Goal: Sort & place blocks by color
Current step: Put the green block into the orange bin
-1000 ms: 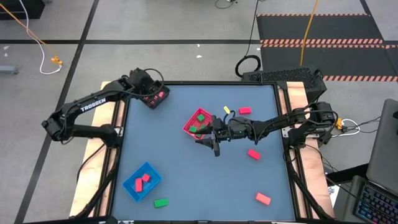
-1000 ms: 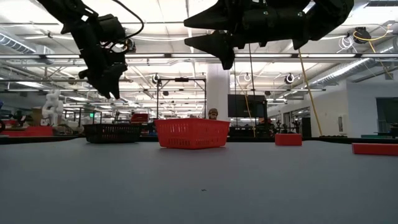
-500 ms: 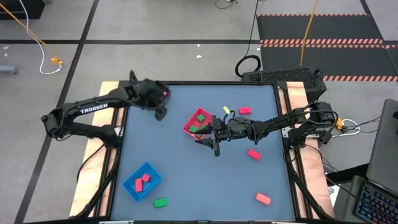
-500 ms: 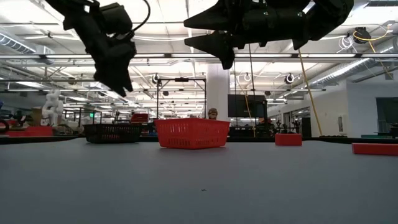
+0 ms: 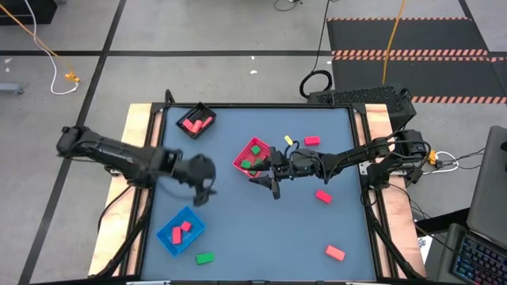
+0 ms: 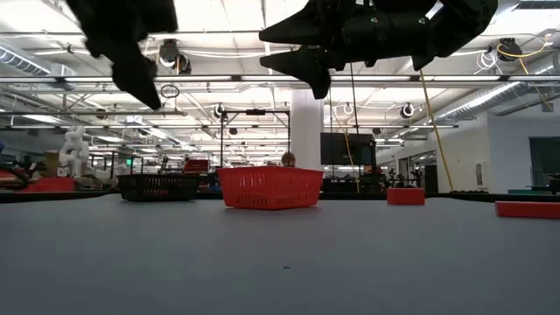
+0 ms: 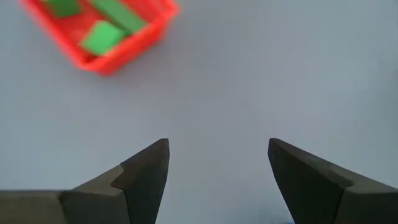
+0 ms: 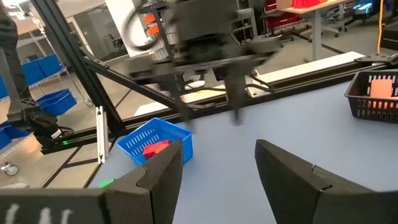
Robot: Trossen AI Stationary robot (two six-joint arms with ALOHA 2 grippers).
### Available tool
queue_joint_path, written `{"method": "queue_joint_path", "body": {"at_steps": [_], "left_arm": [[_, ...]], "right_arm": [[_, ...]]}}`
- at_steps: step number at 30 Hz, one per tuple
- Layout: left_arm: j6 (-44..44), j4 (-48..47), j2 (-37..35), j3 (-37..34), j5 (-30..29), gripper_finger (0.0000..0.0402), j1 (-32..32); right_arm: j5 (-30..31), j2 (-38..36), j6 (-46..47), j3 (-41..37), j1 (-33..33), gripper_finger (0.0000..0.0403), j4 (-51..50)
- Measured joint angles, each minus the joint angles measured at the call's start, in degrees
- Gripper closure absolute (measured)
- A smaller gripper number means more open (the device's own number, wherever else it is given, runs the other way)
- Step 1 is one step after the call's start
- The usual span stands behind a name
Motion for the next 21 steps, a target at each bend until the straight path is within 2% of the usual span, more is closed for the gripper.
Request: {"method": "queue_joint_path", "body": {"at_steps": [5,10,13,17,21], "left_arm": [[-7.6,5.4,0.0,0.0,-7.1,0.0126,-13.3],[-9.0,12.5,2.0,0.0,-13.8,0.0126,-23.8],[-10.9,14.7,4.9,0.0,-16.1,0.0126,-27.9],[-15.0,15.3,10.5,0.2,-16.3,0.0126,-31.3],[-17.6,12.9,17.4,4.7,-16.4,0.0126,-34.1]], "right_arm": [[0.0,0.0,0.0,0.0,0.0,0.0206,0.0],[0.0,0.0,0.5,0.0,0.0,0.0206,0.0],[0.0,0.0,2.2,0.0,0.1,0.0206,0.0],[0.0,0.0,4.0,0.0,0.5,0.0206,0.0],[-0.1,0.0,4.4,0.0,1.2,0.0206,-0.3]]}}
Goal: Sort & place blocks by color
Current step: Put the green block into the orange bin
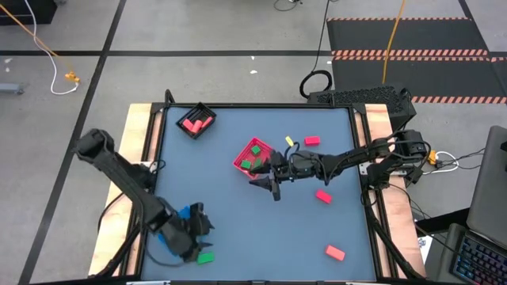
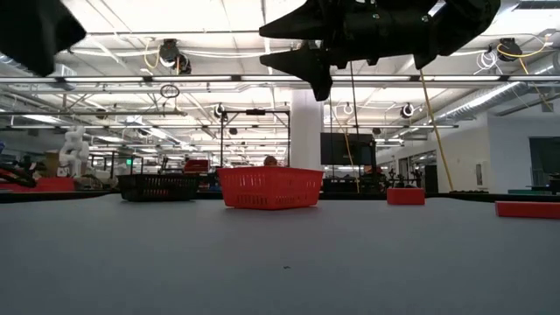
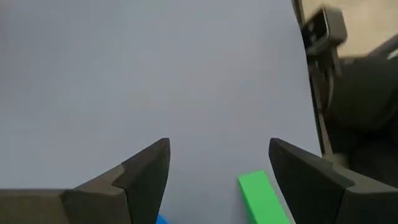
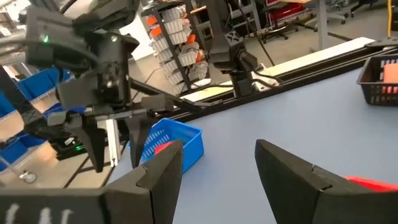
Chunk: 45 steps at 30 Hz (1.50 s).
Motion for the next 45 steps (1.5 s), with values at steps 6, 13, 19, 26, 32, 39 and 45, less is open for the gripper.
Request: {"method": "queue_joint_path", "body": {"at_steps": [6,13,19,26,32,39,45], "left_arm": [[-5.4,-12.9,11.1,14.7,1.8,0.0126,-2.6],[-17.7,-26.0,21.4,26.3,9.8,0.0126,-3.9],[-25.8,-27.4,25.1,26.3,16.6,0.0126,-4.2],[-26.7,-27.4,26.9,26.3,17.2,0.0126,-4.5],[-26.2,-27.5,28.7,26.2,16.6,0.0126,-4.7],[-26.2,-27.5,31.2,26.2,16.6,0.0126,-4.7],[-26.2,-27.5,31.6,26.2,16.6,0.0135,-4.7]], "right_arm": [[0.0,0.0,0.2,0.0,1.3,0.0206,-2.0],[0.0,0.0,0.2,0.0,2.5,0.0206,-2.3],[0.0,0.0,1.7,0.0,4.1,0.0206,-3.0],[-0.1,0.0,2.6,0.0,7.1,0.0206,-3.6],[0.1,0.0,3.2,0.0,9.0,0.0206,-3.7],[0.1,0.0,3.2,0.0,10.6,0.0206,-4.0],[0.0,0.0,3.8,0.0,11.4,0.0206,-4.0]]}}
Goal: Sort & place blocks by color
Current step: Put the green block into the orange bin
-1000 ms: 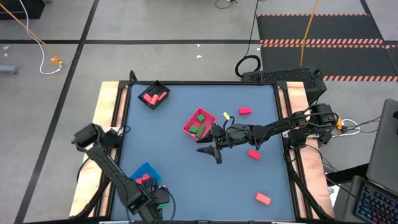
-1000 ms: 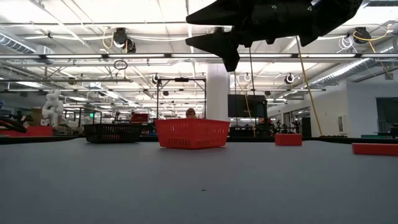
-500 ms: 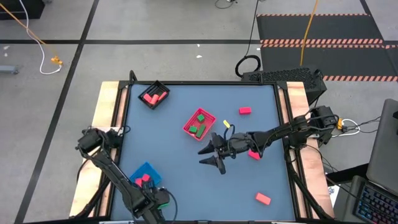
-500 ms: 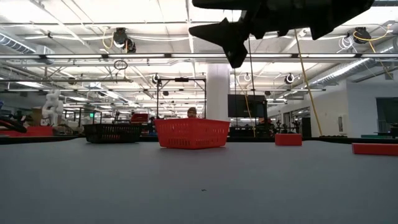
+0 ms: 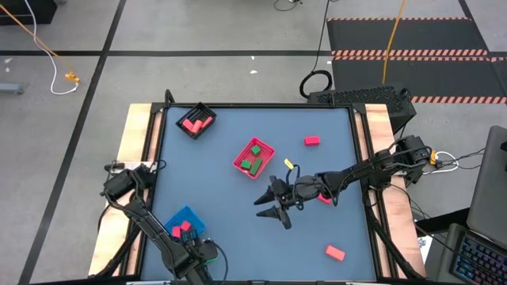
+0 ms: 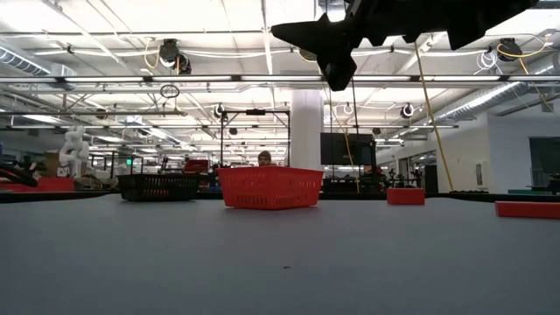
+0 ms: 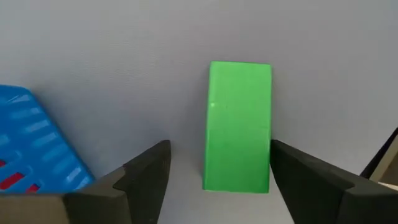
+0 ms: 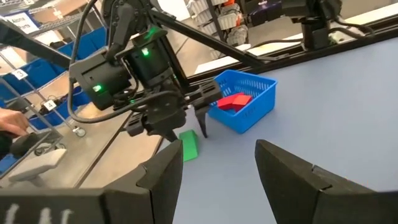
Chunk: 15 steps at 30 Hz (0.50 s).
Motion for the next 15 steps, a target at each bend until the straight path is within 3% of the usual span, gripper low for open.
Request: {"method": "queue_joint_path", "body": {"at_steps": [3,8,15], "left_arm": [[-1.7,-0.2,0.0,0.0,0.0,0.0171,0.0],[-2.7,0.0,0.0,0.0,0.2,0.0271,0.0],[0.7,5.1,-0.7,1.0,2.8,0.0271,1.9]], "right_arm": [[0.0,0.0,0.9,0.0,0.3,0.0206,-0.1],[0.0,0.0,0.9,0.0,0.3,0.0206,-0.4],[0.0,0.0,0.9,0.0,0.3,0.0206,-0.4]]}}
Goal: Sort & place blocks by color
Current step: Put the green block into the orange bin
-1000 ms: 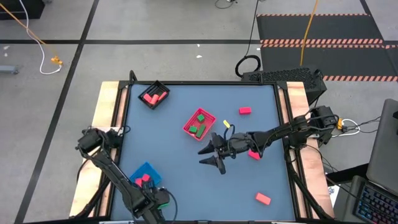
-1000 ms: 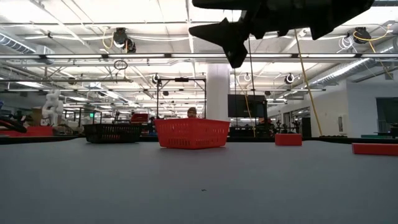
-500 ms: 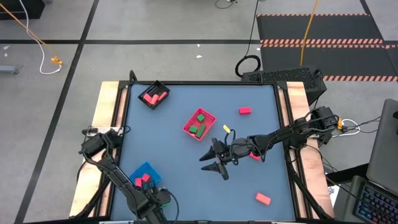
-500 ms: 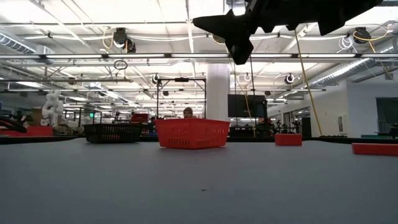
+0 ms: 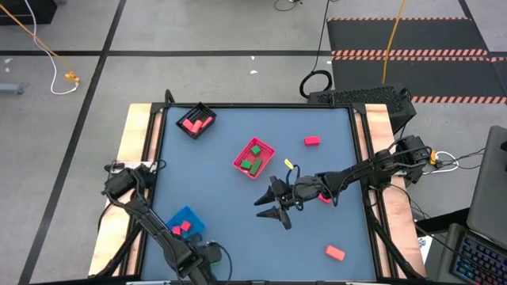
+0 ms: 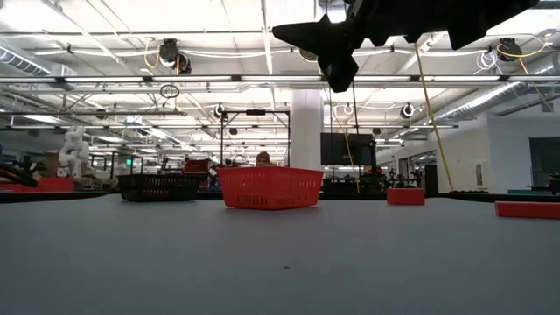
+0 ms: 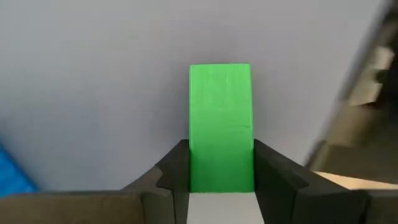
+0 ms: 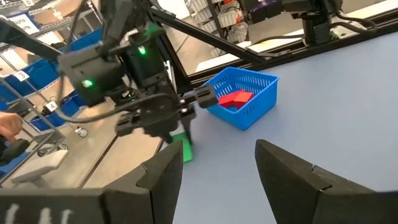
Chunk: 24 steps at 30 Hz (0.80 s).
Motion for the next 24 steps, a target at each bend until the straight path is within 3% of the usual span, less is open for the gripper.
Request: {"method": "queue_joint_path", "body": {"at_steps": [4,13,18,24], "left_arm": [[6.7,-0.5,-0.8,4.5,-1.7,0.0271,2.0],[21.9,-15.7,-4.1,11.4,-15.5,0.0271,10.3],[32.5,-19.4,-7.4,11.3,-19.4,0.0271,17.6],[47.8,-20.2,-9.6,11.3,-19.9,0.0271,27.5]], "right_arm": [[0.0,0.0,0.0,0.0,0.0,0.0206,-0.1],[-4.5,-0.3,0.0,0.0,-0.1,0.0206,-1.3],[-4.4,-2.6,-2.1,0.0,-1.6,0.0206,-9.4],[-4.3,-5.8,-3.3,0.0,-5.2,0.0206,-19.9]]}}
